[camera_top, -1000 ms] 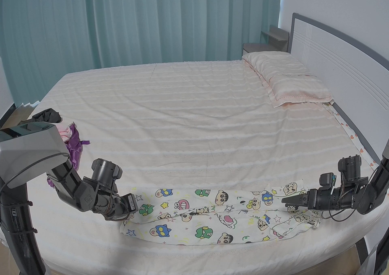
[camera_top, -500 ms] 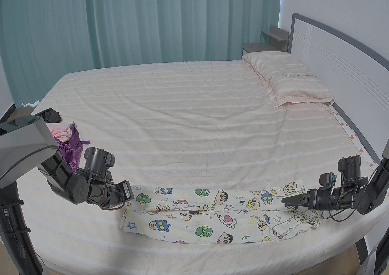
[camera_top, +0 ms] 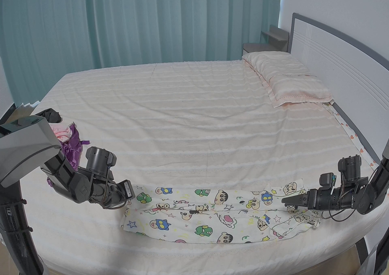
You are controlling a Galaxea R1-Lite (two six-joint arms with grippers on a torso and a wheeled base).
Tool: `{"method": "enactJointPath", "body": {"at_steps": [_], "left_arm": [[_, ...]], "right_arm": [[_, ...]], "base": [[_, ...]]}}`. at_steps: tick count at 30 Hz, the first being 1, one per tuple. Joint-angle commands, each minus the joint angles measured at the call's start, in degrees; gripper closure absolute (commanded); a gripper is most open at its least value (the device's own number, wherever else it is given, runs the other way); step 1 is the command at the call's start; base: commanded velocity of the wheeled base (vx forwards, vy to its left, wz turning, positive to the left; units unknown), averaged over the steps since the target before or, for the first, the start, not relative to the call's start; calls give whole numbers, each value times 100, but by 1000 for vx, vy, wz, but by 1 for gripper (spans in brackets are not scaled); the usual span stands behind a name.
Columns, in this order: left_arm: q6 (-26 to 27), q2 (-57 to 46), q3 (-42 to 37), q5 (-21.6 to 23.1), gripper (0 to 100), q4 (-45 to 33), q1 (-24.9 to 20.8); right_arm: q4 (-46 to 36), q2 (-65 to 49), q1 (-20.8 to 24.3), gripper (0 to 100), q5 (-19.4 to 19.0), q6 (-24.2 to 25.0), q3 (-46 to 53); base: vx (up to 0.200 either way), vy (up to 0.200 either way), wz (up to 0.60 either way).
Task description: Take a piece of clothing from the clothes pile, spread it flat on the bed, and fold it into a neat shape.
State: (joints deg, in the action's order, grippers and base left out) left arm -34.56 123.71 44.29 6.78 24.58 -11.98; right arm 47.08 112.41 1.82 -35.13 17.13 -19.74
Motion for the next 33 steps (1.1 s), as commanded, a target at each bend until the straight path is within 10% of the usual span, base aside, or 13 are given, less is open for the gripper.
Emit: {"method": "enactJointPath", "body": {"at_steps": [1, 33], "left_arm": [[-16, 224, 10, 17, 0, 12, -15], [-279, -40, -280, 201, 0, -32, -261]], "right_arm": [[3, 9, 3, 0, -2, 1, 5], [3, 9, 3, 0, -2, 1, 5]], "base": [[0, 0, 0], [0, 0, 0]]}}
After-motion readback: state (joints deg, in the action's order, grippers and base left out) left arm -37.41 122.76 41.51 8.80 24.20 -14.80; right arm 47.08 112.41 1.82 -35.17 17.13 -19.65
